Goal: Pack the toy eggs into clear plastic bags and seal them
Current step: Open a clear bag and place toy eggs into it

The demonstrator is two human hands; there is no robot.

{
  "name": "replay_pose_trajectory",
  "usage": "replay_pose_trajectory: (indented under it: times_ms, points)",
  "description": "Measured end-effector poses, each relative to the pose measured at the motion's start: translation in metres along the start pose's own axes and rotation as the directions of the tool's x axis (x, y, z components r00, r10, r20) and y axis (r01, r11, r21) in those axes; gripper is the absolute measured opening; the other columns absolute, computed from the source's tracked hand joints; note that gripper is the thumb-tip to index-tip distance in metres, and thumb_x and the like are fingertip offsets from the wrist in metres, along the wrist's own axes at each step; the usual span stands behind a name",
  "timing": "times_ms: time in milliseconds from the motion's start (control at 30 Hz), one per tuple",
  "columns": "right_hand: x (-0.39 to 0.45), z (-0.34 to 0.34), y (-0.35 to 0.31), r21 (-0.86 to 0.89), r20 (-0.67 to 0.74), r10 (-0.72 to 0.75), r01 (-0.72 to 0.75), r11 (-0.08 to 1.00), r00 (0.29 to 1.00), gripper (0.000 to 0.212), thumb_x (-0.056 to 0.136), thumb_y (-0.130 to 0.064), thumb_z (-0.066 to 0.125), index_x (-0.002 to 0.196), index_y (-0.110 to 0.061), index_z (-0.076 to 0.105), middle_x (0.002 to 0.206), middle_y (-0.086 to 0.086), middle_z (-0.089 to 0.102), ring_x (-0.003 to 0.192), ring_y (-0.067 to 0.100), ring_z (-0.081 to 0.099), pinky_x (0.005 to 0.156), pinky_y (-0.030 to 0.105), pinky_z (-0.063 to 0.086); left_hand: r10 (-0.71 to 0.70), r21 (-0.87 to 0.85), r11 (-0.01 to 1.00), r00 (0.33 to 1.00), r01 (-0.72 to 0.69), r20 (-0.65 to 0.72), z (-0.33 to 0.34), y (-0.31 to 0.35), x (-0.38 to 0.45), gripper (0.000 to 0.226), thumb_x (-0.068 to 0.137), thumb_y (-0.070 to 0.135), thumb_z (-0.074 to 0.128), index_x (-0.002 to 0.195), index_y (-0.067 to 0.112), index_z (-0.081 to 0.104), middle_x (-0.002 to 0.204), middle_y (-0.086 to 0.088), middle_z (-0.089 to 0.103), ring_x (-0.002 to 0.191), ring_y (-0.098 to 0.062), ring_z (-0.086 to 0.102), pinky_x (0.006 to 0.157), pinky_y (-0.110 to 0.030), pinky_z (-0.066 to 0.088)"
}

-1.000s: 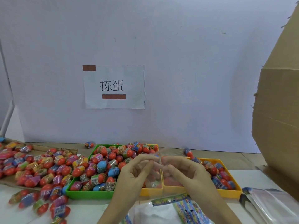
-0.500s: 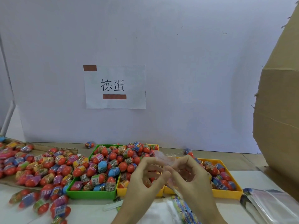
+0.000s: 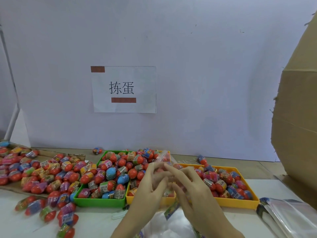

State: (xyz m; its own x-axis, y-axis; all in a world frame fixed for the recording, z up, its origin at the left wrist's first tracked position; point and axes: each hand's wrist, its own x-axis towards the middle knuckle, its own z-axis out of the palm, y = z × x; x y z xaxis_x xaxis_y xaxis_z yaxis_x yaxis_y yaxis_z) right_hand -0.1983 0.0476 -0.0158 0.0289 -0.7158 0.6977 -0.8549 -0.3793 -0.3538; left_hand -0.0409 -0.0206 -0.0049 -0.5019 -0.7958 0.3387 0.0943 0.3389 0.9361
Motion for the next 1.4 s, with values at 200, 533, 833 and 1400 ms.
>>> replay_pose_trajectory:
  times_ms: [200,533,833,1400]
  points:
    - [0.004,-0.008,0.001,-0.165,-0.176,-0.087,0.058,0.985,0.981,0.030,0.090,-0.019,0.081,0.119,-0.022,0.075,0.103,-0.002,0.059,0.080,0.006,0.060,0.073,0.010,0.054,0.137,0.324,0.927,0.976,-0.187,0.169,-0.007,-0.002,-0.004,0.034,0.106,0.019,0.049,0.126,0.046,0.056,0.097,0.003,0.076,0.072,-0.016,0.068,0.064,-0.047,0.055]
    - [0.004,-0.008,0.003,-0.045,-0.227,-0.021,0.011,0.999,0.974,0.009,0.091,-0.018,0.077,0.093,-0.017,0.069,0.111,-0.007,0.059,0.106,0.011,0.059,0.088,0.025,0.052,0.073,0.120,0.988,0.979,-0.097,0.192,-0.015,0.001,0.002,0.040,0.103,0.026,0.071,0.138,0.029,0.053,0.112,0.002,0.081,0.105,-0.019,0.077,0.103,-0.041,0.057]
    - [0.005,-0.016,-0.006,0.237,-0.030,0.198,-0.185,0.954,0.980,0.034,0.094,-0.038,0.076,0.124,-0.047,0.062,0.140,-0.022,0.048,0.138,0.009,0.047,0.107,0.023,0.043,0.122,0.131,0.984,0.992,-0.123,0.018,-0.017,0.001,0.002,0.010,0.089,0.037,0.085,0.087,0.028,0.081,0.077,0.000,0.080,0.072,-0.019,0.078,0.073,-0.025,0.061]
    - [0.002,-0.019,-0.012,0.242,0.118,0.177,-0.201,0.949,0.977,0.014,0.100,-0.027,0.064,0.096,-0.040,0.066,0.159,-0.029,0.030,0.153,0.002,0.026,0.121,0.044,0.031,0.130,0.229,0.959,0.979,-0.165,0.159,-0.020,-0.002,0.001,0.010,0.093,0.027,0.082,0.100,0.033,0.080,0.094,0.009,0.081,0.093,-0.011,0.079,0.089,-0.023,0.060]
